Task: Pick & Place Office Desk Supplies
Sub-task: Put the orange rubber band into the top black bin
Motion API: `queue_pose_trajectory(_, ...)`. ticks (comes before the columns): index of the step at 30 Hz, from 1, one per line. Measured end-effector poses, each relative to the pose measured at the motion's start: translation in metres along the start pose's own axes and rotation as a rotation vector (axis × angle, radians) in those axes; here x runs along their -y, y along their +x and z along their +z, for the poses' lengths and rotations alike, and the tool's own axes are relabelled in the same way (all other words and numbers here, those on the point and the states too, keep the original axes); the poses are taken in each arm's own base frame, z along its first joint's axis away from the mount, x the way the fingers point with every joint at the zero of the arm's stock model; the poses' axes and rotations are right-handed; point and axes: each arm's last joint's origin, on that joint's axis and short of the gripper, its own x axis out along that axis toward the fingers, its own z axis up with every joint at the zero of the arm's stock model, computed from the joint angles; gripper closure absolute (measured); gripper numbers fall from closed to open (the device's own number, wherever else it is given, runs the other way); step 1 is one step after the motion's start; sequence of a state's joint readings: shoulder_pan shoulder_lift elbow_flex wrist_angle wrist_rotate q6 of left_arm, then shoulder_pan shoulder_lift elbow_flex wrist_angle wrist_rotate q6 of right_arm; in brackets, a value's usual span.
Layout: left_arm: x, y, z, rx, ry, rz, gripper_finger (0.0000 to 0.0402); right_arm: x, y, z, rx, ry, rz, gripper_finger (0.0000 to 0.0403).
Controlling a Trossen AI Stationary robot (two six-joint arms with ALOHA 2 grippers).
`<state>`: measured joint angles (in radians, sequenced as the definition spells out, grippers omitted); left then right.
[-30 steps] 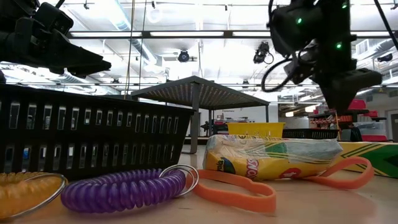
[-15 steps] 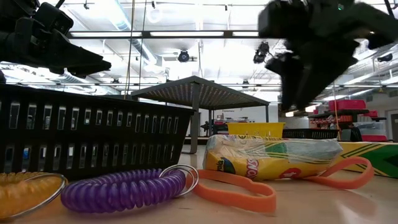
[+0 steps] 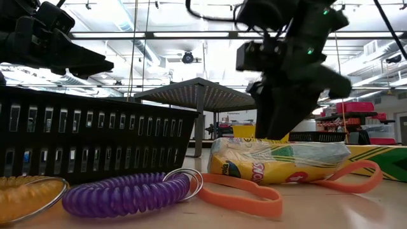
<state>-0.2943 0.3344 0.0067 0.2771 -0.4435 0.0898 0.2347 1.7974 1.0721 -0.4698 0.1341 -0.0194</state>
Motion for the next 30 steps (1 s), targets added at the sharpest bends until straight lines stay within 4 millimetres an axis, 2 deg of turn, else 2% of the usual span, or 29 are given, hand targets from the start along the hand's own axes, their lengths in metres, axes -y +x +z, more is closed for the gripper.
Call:
queue_pose_trajectory(8,0.000,0.000,0.000,0.001,0.004,0.000,0.0174,0.008,0.020,-0.006,-0.067,-0.017,0.024,0.0220)
queue_pose_trajectory(13,0.000,0.000,0.000,0.000,0.004,0.000,0.0174,0.008,0.026,-0.006,-0.083,-0.025,0.033,0.0226)
queue_pose_trajectory(17,0.000,0.000,0.000,0.000,0.004,0.000,0.0174,0.008,0.026,-0.007,-0.089,-0.022,0.048,0.0270)
queue_pose_trajectory(22,0.000,0.000,0.000,0.000,0.004,0.000,0.0174,0.005,0.027,-0.009,-0.111,-0.018,0.084,0.0381)
queue_pose_trajectory(30,0.000,0.000,0.000,0.000,0.004,0.000,0.0174,-0.010,0.023,-0.010,-0.121,-0.014,0.057,0.0400)
